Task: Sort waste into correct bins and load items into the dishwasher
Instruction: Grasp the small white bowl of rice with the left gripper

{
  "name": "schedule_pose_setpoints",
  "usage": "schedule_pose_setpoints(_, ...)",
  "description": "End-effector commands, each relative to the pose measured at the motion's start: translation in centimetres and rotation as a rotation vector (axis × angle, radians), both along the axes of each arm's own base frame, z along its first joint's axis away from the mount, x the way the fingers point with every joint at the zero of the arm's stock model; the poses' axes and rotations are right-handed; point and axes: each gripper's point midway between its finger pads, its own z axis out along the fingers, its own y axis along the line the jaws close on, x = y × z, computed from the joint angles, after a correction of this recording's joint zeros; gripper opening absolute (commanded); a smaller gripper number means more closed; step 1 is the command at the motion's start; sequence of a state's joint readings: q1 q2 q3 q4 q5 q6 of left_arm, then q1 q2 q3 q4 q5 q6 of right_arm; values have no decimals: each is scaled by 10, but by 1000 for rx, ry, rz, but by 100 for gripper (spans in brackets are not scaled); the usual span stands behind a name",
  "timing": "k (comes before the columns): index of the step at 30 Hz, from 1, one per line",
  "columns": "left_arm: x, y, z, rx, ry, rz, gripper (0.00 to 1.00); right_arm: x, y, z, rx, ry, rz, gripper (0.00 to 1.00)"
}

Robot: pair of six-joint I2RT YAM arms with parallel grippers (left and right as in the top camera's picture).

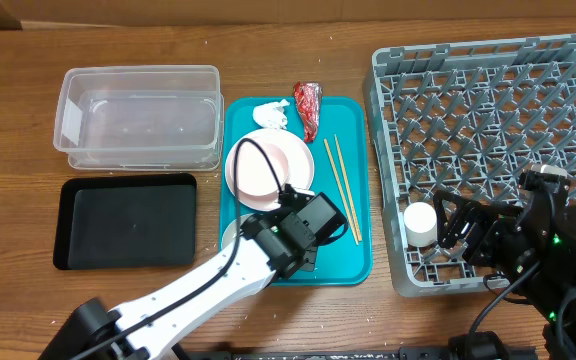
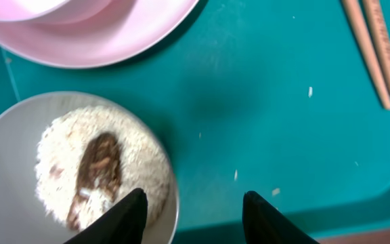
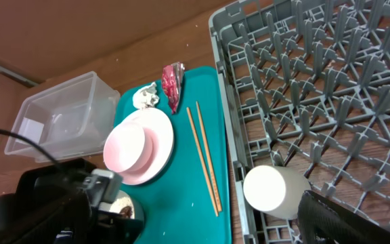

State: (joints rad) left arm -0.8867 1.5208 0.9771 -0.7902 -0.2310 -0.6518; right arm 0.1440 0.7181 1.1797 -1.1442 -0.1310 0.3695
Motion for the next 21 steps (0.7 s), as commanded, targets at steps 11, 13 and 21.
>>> schedule_pose_setpoints(11, 6, 11, -50, 163, 44, 7, 31, -3, 0, 3, 4, -1, 5, 100)
schedule_pose_setpoints(13, 7, 13, -50, 163, 45, 15, 4, -3, 0, 3, 4, -1, 5, 100)
schedule_pose_setpoints(21, 15, 17, -22, 103, 38, 85, 4, -3, 0, 2, 4, 2, 5, 100)
